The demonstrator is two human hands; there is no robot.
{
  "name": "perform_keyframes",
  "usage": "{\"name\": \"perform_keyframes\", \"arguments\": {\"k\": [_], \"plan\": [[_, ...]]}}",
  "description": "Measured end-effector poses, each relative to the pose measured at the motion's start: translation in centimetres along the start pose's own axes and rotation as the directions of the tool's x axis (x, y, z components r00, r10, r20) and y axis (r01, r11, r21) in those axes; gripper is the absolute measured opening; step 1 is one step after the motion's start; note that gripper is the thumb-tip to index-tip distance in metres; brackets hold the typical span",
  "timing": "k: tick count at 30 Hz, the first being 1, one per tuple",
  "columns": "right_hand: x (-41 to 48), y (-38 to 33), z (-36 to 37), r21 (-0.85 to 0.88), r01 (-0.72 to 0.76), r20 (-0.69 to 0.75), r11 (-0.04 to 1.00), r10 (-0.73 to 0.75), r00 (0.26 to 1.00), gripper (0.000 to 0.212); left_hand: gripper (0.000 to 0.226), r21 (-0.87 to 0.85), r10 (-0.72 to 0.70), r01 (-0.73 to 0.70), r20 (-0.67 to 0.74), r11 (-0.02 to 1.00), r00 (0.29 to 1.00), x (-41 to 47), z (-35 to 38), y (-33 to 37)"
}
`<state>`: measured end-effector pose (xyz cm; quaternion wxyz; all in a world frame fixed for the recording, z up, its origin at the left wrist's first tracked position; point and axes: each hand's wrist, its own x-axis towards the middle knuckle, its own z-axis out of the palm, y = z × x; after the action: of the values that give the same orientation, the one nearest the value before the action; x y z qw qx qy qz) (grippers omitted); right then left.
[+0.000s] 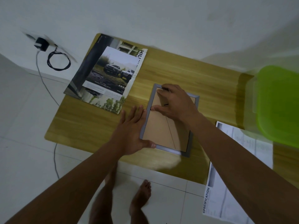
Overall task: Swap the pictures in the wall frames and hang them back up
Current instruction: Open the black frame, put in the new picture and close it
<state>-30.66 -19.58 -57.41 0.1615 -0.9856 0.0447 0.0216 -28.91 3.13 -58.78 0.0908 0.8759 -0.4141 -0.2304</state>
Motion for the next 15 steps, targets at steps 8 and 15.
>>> {"name": "perform_keyframes", "arguments": {"k": [8, 15], "plan": [[0.12, -0.27, -0.31, -0.008, -0.017, 0.017, 1.0, 0.017, 1.0, 0.081, 0.126, 0.008, 0.001, -0.001, 0.004, 1.0, 1.0, 0.0, -0.06, -0.01], [0.22, -0.57, -0.67, -0.033, -0.026, 0.041, 0.999, 0.027, 0.999, 0.083, 0.127, 0.022, 0.001, -0.001, 0.004, 1.0, 1.0, 0.03, 0.03, -0.13]]}}
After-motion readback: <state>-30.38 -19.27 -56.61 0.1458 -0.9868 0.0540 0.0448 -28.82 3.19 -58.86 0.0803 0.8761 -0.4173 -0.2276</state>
